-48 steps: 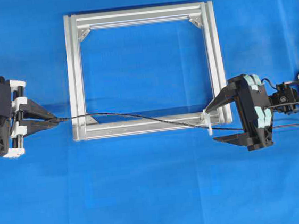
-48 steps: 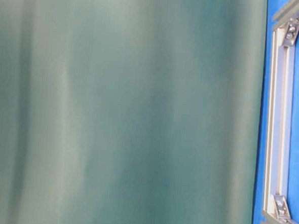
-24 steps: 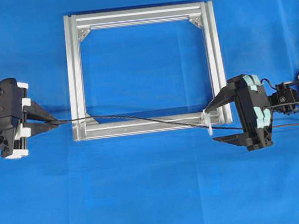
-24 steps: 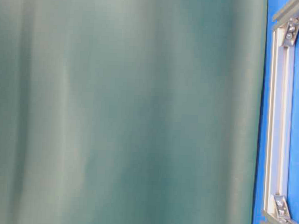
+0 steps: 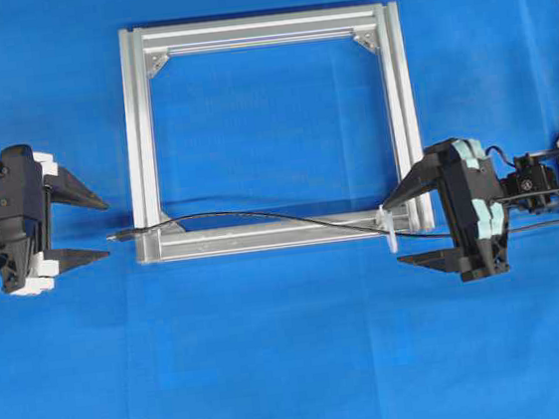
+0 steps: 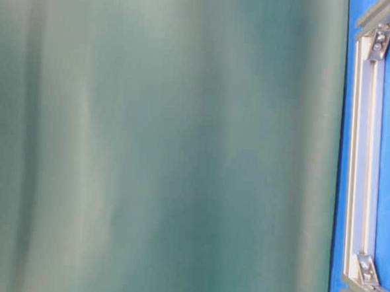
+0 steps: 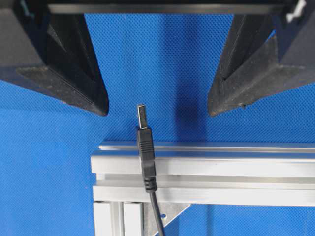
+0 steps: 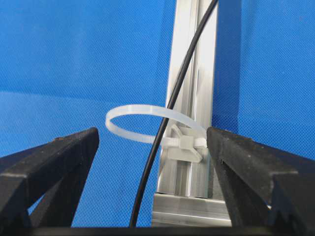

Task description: Insert the wire through the string loop located on the right side.

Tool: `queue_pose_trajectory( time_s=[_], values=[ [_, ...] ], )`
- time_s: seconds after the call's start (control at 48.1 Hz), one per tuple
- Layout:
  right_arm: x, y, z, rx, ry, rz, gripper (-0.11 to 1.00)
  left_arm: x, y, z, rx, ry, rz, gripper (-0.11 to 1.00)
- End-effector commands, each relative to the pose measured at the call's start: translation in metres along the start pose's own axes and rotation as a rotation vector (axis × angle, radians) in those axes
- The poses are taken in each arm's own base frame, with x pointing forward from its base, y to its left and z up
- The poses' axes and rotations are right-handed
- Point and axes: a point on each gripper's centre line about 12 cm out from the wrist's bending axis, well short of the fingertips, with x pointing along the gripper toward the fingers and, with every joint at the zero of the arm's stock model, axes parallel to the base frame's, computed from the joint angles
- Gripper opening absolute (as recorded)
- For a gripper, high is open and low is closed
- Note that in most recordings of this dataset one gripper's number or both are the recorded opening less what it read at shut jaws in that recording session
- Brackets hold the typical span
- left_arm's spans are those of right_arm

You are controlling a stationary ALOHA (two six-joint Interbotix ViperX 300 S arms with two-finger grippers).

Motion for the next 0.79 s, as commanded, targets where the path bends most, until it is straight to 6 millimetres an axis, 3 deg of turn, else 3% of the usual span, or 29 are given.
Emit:
queue_pose_trajectory(
  time_s=[0.0,0.208,0.52,0.769],
  values=[
    [0.000,0.001,0.011,0.004,-0.034,0.003,0.94,0.000,0.000,0.008,-0.006,-0.023,-0.002,0.77],
    [-0.010,0.002,0.025,0.015,-0.034,0.005,0.94,-0.007,-0.003,0.029,-0.008,-0.064,-0.012,0.77],
    [-0.036,-0.003,0.060,0.024,-0.033,-0.010,0.94,-0.033,-0.007,0.082,-0.017,-0.193,-0.028,0.77],
    [-0.047,-0.007,0.065,0.021,-0.053,-0.021,0.94,-0.039,-0.003,0.088,-0.023,-0.224,-0.014,0.77]
  ],
)
